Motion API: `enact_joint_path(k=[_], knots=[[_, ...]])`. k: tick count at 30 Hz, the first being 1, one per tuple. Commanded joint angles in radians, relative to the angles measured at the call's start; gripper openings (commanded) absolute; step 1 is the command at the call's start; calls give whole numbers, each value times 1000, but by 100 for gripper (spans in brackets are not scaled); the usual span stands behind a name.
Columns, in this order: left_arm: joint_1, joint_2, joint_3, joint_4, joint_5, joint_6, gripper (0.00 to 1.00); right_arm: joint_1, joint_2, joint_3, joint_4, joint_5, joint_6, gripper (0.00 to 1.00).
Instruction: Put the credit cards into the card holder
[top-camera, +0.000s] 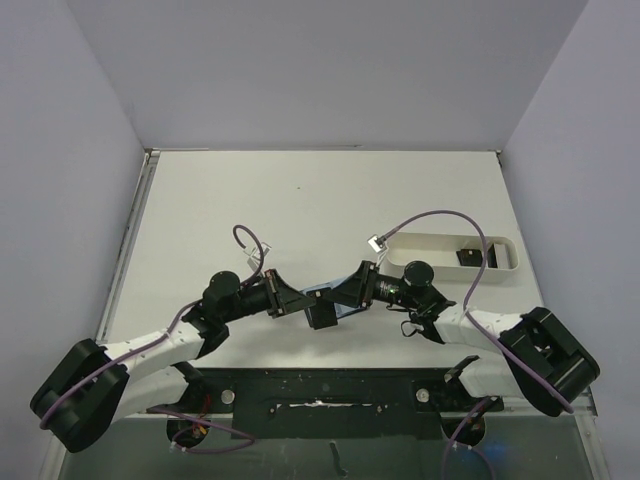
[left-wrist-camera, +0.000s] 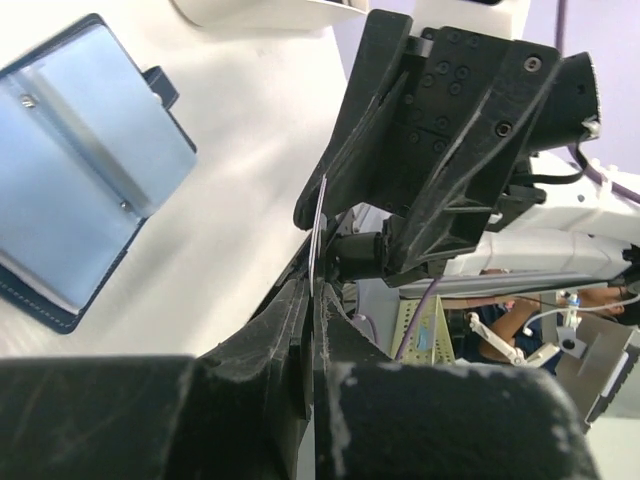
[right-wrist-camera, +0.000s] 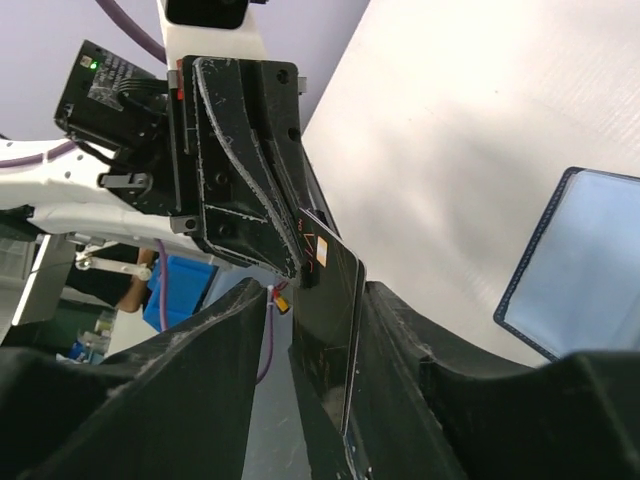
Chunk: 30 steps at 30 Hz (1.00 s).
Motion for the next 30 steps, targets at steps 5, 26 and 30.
enact_joint_path(k=[5,26,30], knots=[[18,49,-7,107,26,30,0,-4,35,-55,398,-76,177,23],[50,90,-19,23,18,89,4,-28,109,-104,664,-98,316,5],[55,92,-28,20,18,94,4,-31,131,-108,726,-107,350,15]])
